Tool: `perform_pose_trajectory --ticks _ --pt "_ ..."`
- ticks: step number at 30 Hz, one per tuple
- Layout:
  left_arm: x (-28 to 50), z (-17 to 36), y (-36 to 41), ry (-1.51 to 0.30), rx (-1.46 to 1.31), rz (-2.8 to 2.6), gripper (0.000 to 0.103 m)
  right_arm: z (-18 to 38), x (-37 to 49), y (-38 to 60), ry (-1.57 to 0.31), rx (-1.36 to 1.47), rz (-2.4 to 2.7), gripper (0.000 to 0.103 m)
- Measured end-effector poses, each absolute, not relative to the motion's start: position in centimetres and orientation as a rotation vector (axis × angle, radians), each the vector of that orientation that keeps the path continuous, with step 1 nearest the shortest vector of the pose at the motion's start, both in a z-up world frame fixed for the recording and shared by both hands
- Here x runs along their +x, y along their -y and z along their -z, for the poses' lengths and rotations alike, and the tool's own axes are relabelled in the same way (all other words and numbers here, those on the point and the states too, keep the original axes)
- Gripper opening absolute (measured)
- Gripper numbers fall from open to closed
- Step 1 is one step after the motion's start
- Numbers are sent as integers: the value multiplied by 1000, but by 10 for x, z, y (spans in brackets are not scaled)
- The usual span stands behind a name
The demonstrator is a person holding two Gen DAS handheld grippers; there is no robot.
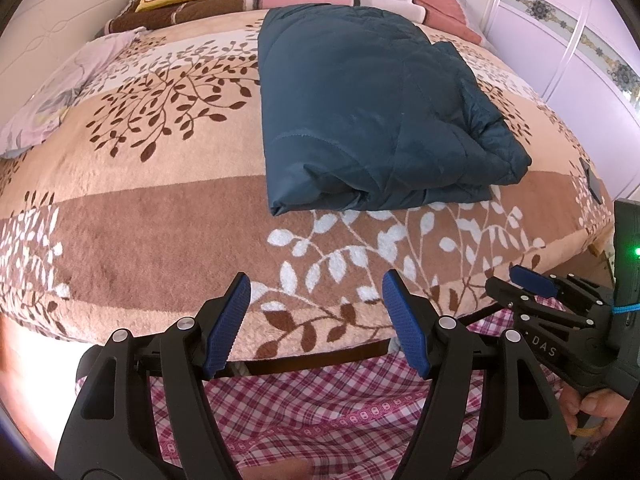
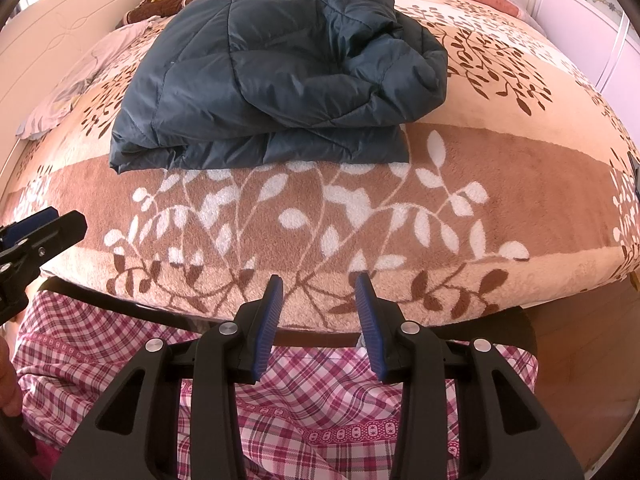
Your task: Fold large clothes
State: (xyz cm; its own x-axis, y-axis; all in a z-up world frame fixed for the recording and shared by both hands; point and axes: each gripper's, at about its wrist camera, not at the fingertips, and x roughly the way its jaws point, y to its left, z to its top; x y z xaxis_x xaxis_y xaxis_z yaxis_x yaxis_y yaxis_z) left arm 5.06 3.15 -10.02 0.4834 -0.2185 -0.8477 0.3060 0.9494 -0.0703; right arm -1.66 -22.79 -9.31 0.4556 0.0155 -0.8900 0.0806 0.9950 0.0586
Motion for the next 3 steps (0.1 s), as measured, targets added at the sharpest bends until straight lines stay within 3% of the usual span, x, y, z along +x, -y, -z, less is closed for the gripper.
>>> perform_pose_trajectory --ticks 3 --pt "51 100 -32 -1016 96 321 68 93 -16 228 -1098 98 40 38"
